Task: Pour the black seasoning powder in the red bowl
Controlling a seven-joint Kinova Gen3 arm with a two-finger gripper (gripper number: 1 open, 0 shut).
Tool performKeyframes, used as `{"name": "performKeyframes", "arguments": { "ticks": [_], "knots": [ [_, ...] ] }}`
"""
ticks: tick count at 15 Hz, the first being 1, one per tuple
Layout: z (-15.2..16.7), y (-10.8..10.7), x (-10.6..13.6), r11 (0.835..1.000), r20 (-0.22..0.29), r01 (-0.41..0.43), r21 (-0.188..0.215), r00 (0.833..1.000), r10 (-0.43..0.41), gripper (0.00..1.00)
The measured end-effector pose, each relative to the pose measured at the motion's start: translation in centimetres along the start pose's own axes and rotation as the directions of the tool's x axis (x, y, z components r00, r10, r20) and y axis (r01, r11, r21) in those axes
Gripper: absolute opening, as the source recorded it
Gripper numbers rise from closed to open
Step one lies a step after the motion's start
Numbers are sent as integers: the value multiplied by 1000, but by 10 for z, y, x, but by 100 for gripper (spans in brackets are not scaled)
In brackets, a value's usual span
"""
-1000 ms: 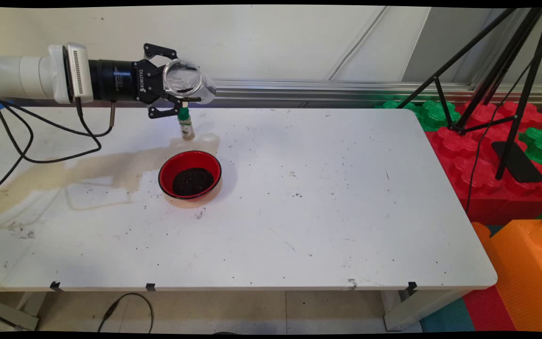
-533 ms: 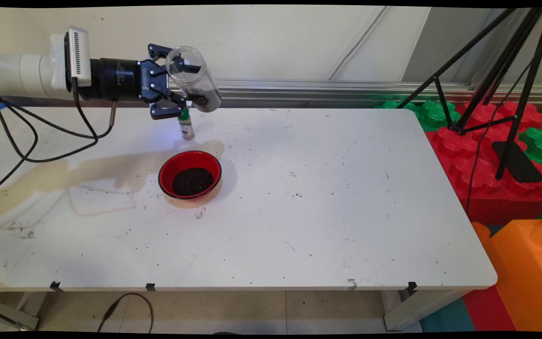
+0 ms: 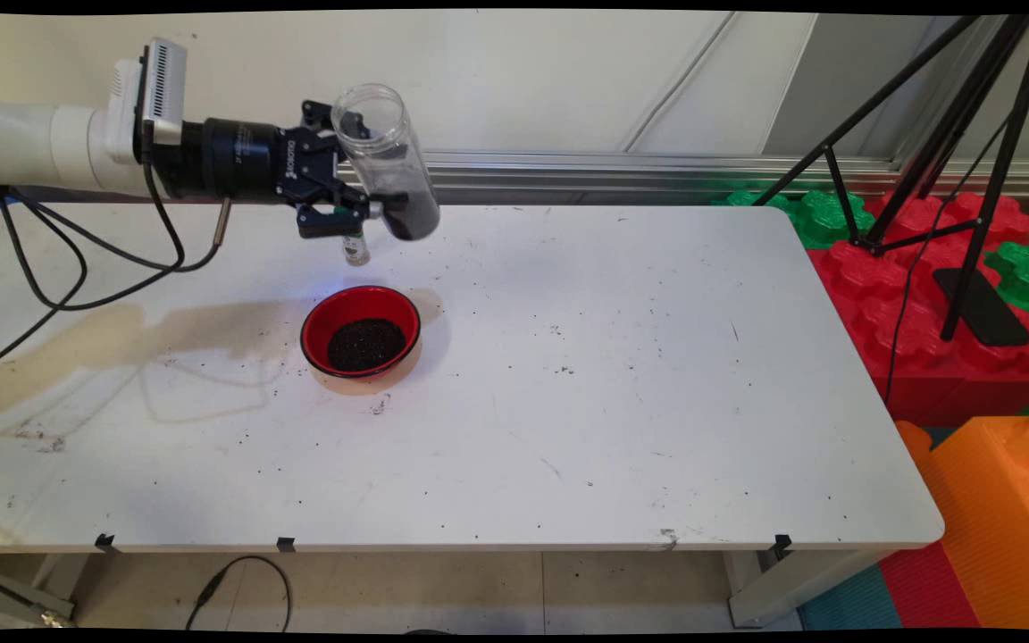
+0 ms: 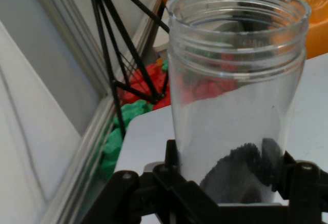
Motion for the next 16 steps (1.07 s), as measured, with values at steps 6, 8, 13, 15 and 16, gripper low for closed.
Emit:
{"name": "performKeyframes", "arguments": {
  "ticks": [6,8,13,15,16],
  "knots": [
    [17,17,8,992,-18,108,-64,994,-109,0],
    [23,22,10,987,-20,136,-80,990,-139,0],
    [46,32,8,972,-18,212,-100,976,-215,0],
    [57,36,3,965,-14,241,-103,970,-244,0],
    [63,38,0,960,-11,258,-104,965,-261,0]
  ]
}}
